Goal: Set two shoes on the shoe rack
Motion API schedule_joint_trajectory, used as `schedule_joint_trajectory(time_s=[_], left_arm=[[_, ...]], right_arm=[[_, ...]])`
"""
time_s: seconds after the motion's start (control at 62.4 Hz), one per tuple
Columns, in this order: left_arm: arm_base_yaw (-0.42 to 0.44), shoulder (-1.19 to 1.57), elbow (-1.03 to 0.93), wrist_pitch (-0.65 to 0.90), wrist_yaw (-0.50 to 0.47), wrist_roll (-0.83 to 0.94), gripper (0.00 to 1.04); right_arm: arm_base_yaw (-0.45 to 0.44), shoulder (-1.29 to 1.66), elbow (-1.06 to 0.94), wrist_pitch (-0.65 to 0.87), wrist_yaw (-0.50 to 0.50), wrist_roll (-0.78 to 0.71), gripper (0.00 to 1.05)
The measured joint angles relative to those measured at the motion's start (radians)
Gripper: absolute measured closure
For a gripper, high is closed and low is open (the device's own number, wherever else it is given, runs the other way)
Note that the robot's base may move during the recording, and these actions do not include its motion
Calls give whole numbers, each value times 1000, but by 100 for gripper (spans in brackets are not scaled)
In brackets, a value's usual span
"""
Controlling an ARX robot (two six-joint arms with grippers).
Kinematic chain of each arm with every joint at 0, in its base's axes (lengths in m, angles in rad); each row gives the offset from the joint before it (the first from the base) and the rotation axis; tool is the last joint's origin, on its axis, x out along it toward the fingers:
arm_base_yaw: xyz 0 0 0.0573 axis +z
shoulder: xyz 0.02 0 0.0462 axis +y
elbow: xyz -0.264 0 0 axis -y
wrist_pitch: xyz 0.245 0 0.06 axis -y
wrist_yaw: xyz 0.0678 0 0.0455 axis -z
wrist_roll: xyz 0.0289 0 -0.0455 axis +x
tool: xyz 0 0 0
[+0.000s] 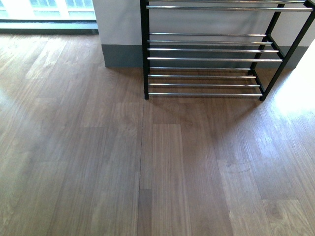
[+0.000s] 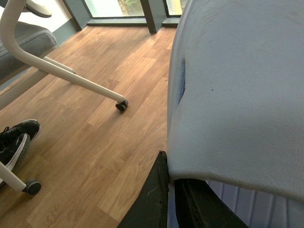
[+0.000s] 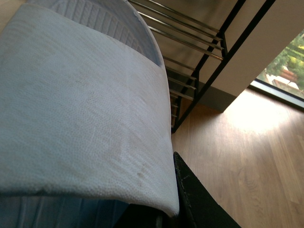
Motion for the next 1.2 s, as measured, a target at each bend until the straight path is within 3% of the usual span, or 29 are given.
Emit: schedule_joint_trajectory(time_s=[1.203], left_arm=[[0,3,-1,0,0,0,103]], right_arm=[[0,4,0,-2,-1,0,103]])
